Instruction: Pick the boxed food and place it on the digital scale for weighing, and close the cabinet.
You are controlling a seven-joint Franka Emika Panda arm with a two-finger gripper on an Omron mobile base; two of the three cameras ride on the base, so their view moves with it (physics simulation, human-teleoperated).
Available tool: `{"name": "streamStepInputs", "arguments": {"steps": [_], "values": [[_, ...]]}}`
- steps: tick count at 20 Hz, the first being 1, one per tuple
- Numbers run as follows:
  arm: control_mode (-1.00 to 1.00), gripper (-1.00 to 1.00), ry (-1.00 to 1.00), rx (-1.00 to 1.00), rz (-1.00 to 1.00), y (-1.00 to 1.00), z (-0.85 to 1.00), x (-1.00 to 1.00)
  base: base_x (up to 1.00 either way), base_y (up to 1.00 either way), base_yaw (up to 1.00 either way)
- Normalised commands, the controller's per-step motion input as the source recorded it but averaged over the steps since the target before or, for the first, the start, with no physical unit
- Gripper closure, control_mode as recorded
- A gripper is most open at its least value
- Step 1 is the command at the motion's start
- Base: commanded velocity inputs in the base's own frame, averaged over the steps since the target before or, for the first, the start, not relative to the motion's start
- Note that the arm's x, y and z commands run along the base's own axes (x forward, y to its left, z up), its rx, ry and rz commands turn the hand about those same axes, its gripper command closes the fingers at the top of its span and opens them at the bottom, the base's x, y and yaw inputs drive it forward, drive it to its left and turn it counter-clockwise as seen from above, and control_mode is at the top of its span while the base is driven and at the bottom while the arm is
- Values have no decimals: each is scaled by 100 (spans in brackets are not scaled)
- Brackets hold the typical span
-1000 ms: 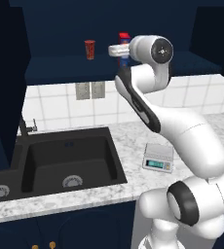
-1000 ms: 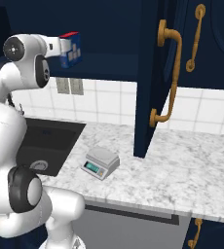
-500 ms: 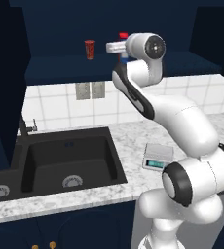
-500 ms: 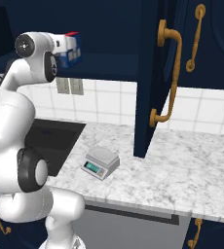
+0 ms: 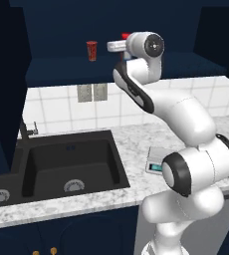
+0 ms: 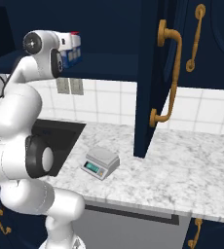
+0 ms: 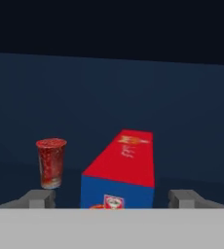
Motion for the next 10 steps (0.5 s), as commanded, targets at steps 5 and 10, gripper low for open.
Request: {"name": "streamStepInputs", "arguments": {"steps": [5, 10], "values": [[-100, 100, 1, 0, 0, -10, 0, 31, 0, 0, 0], [-100, 100, 1, 0, 0, -25, 0, 18, 0, 0, 0]]}}
